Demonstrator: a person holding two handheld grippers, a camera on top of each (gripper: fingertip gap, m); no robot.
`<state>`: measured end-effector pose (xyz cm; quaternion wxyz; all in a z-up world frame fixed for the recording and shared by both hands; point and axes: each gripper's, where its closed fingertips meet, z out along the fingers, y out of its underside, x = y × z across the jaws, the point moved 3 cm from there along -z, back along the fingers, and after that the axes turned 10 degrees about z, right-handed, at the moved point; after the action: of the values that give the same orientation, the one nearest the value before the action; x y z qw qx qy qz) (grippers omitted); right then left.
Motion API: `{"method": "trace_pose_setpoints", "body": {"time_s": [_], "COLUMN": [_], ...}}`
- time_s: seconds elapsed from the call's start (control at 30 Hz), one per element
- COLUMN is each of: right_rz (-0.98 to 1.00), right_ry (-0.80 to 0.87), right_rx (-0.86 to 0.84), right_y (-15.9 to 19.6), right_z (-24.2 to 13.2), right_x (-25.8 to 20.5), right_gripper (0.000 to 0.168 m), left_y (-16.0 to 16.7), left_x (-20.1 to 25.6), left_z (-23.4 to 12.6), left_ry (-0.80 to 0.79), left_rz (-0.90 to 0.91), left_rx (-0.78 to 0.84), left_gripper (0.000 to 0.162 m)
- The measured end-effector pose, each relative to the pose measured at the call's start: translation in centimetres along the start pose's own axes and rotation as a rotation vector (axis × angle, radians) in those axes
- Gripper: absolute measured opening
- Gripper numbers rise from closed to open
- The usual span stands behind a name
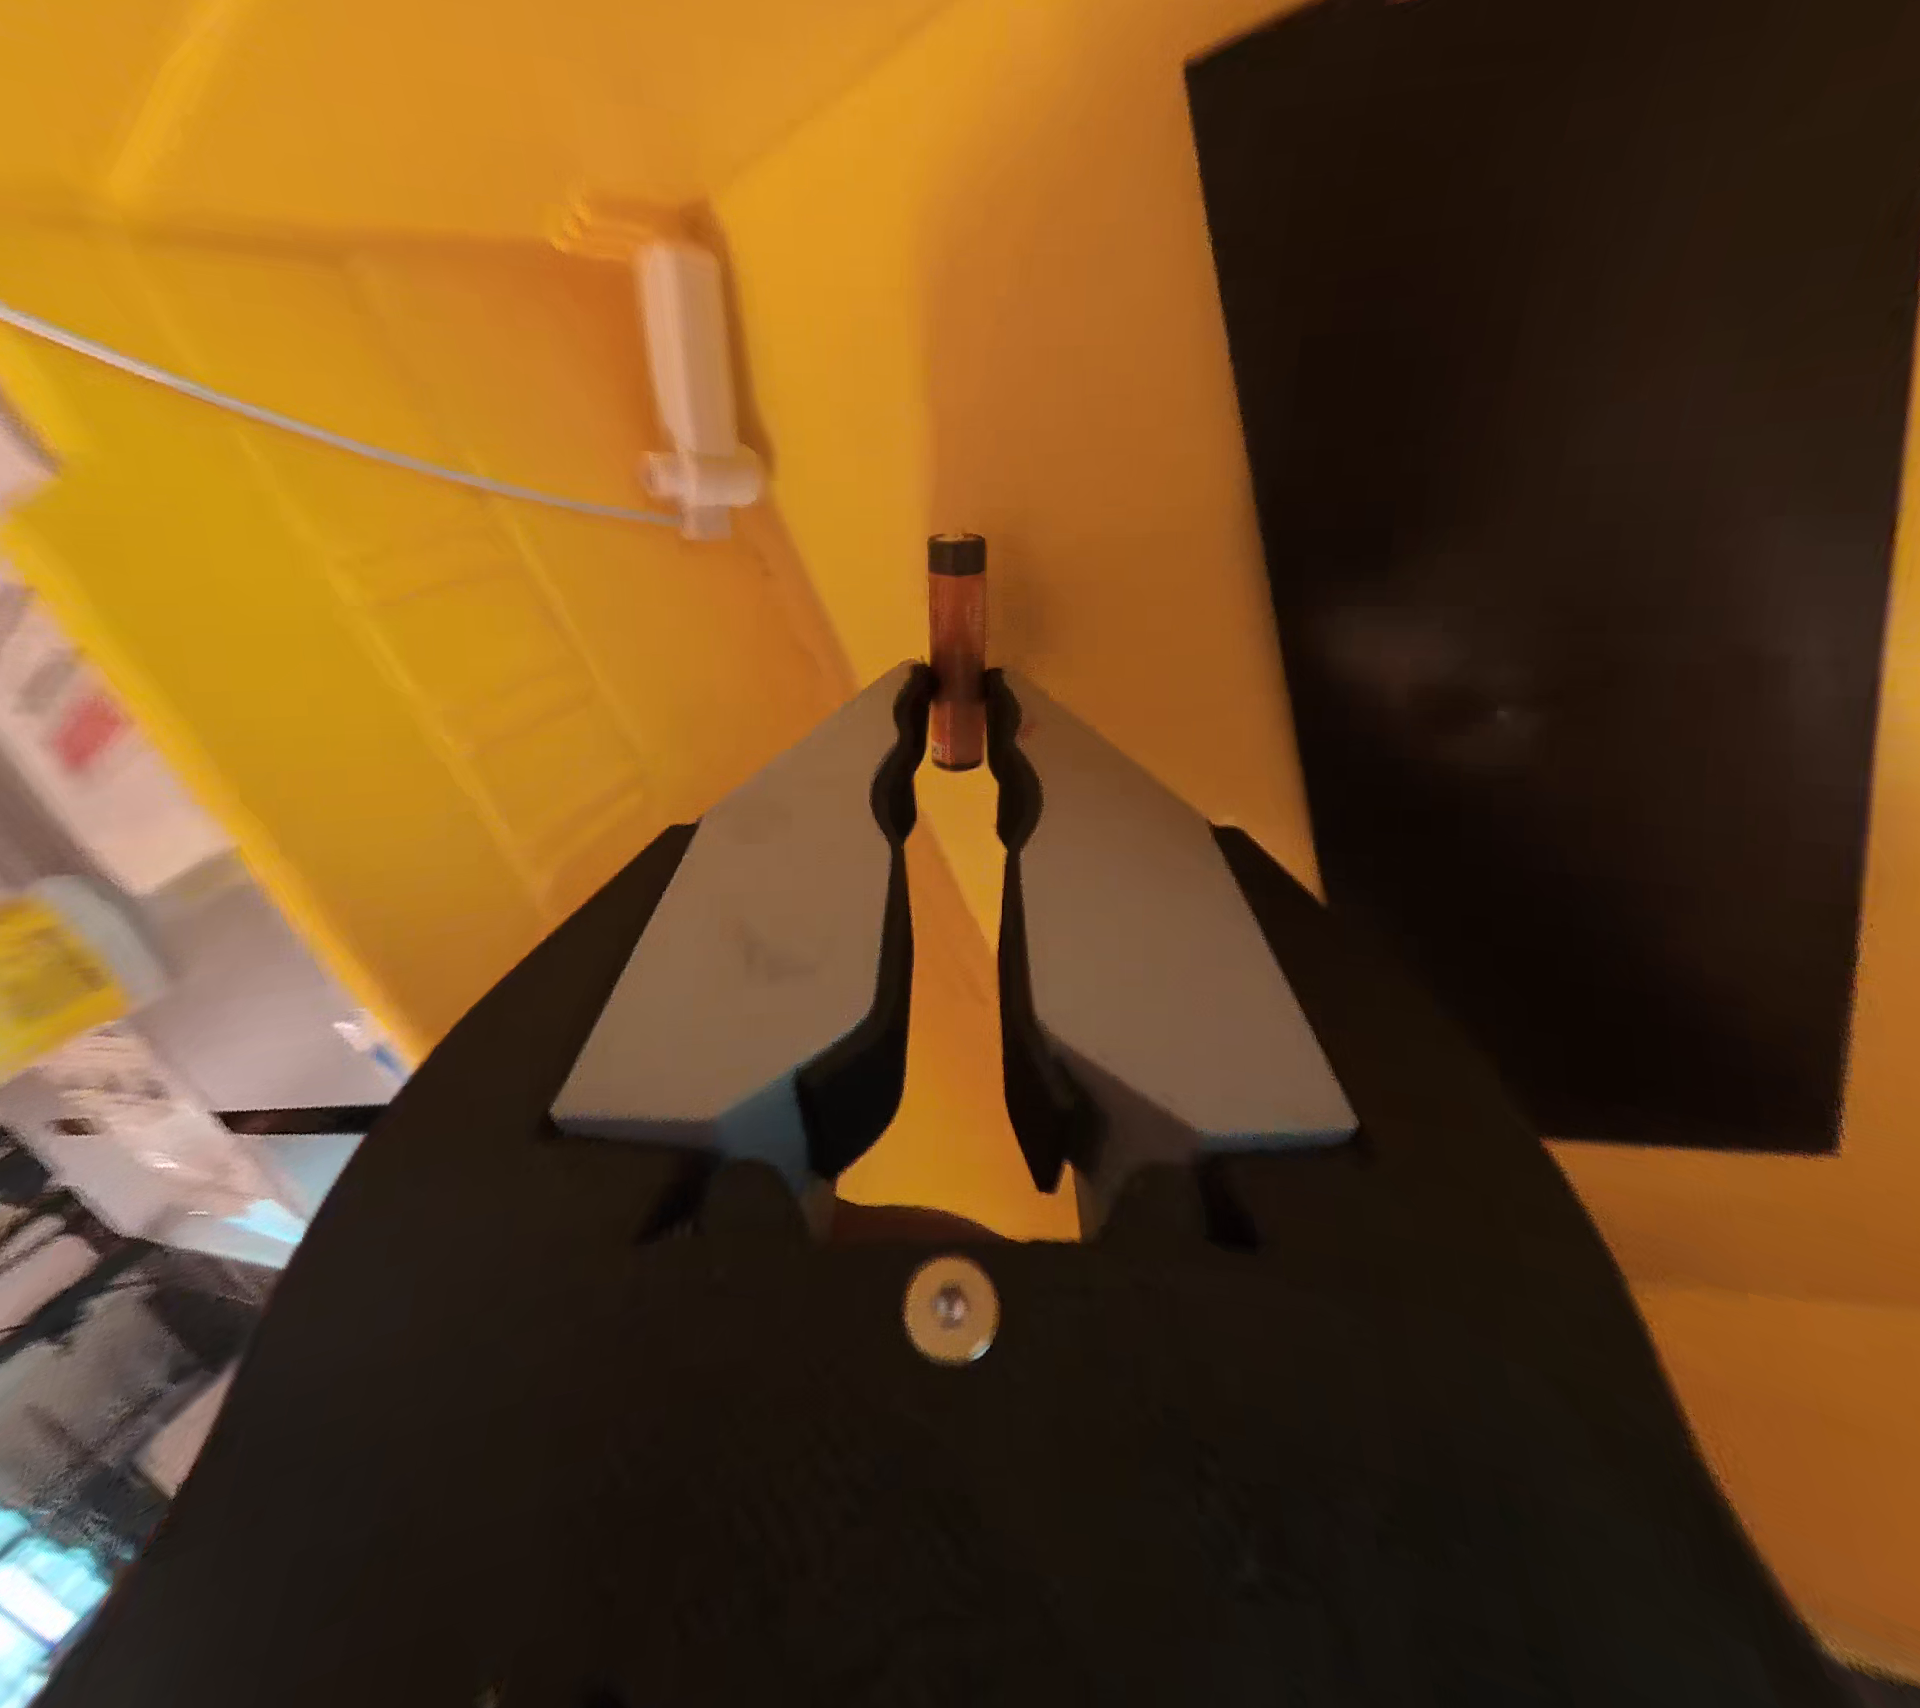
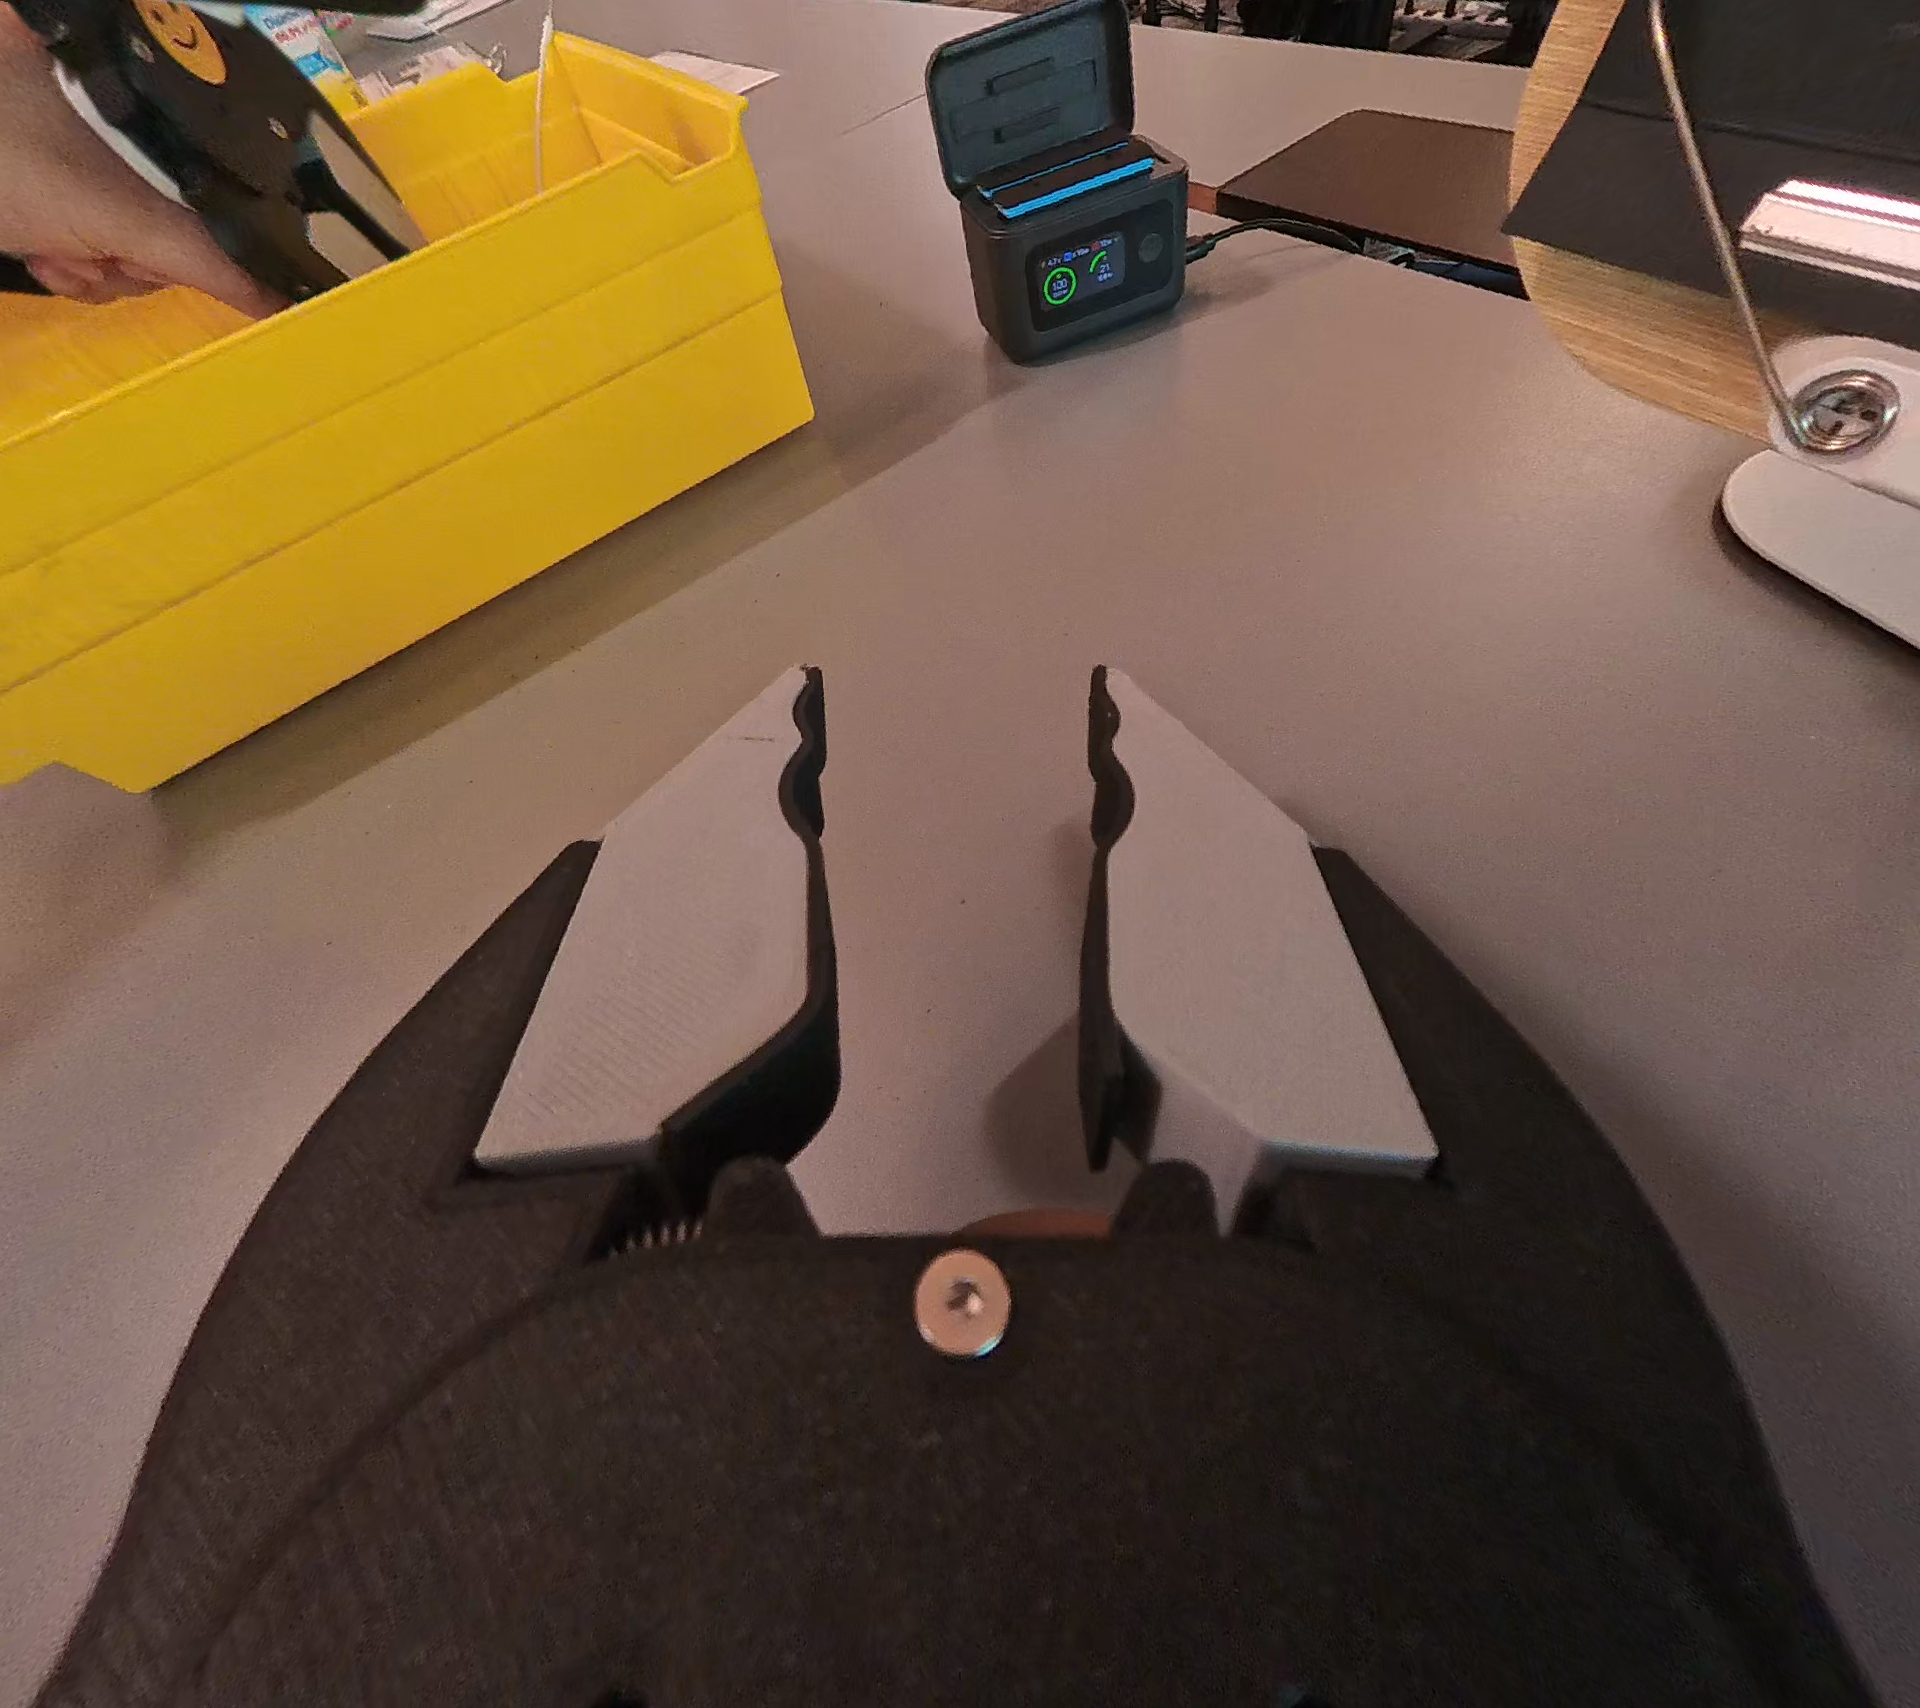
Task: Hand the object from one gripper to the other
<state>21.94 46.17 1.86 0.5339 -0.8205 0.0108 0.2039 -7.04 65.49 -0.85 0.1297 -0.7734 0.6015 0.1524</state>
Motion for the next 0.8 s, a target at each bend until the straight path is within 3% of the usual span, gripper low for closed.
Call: {"method": "trace_pose_setpoints", "body": {"time_s": [0.07, 0.17, 0.27, 0.37, 0.53, 0.8], "right_rz": [-0.006, -0.025, -0.052, -0.072, -0.119, -0.169], "right_ry": [0.003, 0.027, 0.046, 0.07, 0.131, 0.336], "right_rx": [0.002, 0.01, 0.02, 0.037, 0.051, 0.05], "right_y": [0.0, 0.0, -0.1, -0.3, -0.4, -0.9], "right_z": [0.0, 0.0, 0.0, -0.1, -0.6, -1.7], "right_x": [-0.1, 0.0, -0.2, -0.1, 0.3, 3.6], "right_gripper": [0.048, 0.048, 0.048, 0.048, 0.048, 0.046], "left_y": [-2.0, -7.0, -11.8, -15.5, -19.8, -20.9], "left_x": [-1.0, -0.9, 4.0, 10.9, 17.0, 17.9], "left_z": [-1.9, -8.9, -17.6, -22.5, -20.8, -15.0], "left_ry": [-0.13, -0.326, -0.349, -0.279, -0.283, -0.343], "left_rz": [0.017, -0.006, 0.02, 0.079, 0.063, 0.112], "left_rx": [0.106, 0.426, 0.803, 1.064, 1.25, 1.285], "left_gripper": [0.008, 0.008, 0.007, 0.008, 0.008, 0.008]}}
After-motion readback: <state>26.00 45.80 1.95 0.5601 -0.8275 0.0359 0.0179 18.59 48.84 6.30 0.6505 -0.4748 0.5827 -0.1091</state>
